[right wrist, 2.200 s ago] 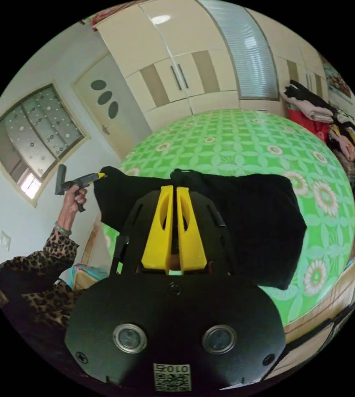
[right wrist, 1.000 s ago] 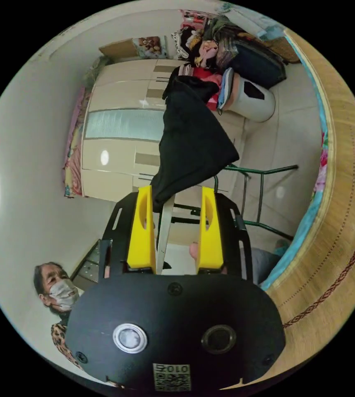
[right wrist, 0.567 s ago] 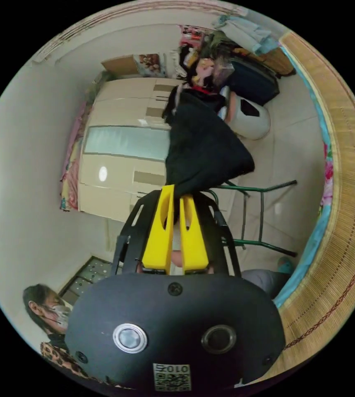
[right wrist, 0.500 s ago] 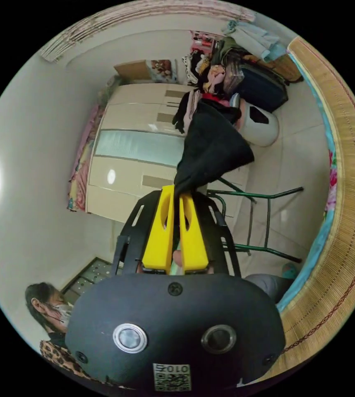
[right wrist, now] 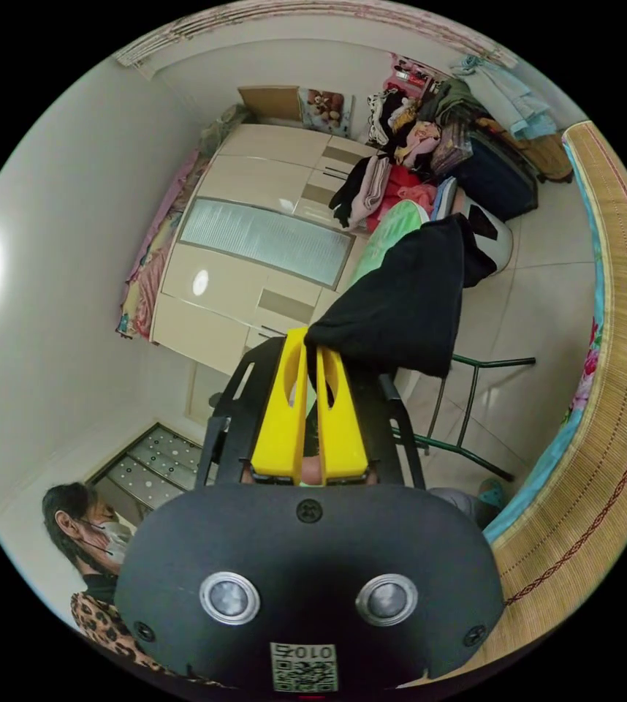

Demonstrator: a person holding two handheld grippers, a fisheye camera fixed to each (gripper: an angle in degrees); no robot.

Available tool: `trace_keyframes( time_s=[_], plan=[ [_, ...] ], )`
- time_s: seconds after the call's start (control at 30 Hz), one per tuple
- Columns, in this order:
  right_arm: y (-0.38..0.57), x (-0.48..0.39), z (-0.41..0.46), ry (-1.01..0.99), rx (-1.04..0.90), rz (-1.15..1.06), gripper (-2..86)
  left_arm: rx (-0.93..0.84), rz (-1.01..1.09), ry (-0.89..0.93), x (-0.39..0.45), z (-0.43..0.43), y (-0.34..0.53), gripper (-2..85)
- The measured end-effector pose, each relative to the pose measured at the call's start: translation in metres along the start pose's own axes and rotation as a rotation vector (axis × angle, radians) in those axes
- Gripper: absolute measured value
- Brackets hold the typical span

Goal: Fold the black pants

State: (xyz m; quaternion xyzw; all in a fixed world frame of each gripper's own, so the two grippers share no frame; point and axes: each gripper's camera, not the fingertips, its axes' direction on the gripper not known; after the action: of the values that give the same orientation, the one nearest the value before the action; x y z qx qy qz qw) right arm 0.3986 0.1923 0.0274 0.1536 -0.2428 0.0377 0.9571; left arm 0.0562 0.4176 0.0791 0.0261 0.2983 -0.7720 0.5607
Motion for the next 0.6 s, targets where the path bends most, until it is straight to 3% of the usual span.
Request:
trace_keyframes(
  time_s=[0.43,0.6],
  plan=[
    [0.0,0.004,0.024,-0.098,-0.022,0.031,3.7,0.081,-0.005,0.138,-0.001,-0.003,-0.011,4.7],
    [-0.007,-0.007,0.029,-0.073,-0.049,0.006,3.6,0.033,0.064,0.007,0.027,-0.004,-0.017,1.2]
  ],
)
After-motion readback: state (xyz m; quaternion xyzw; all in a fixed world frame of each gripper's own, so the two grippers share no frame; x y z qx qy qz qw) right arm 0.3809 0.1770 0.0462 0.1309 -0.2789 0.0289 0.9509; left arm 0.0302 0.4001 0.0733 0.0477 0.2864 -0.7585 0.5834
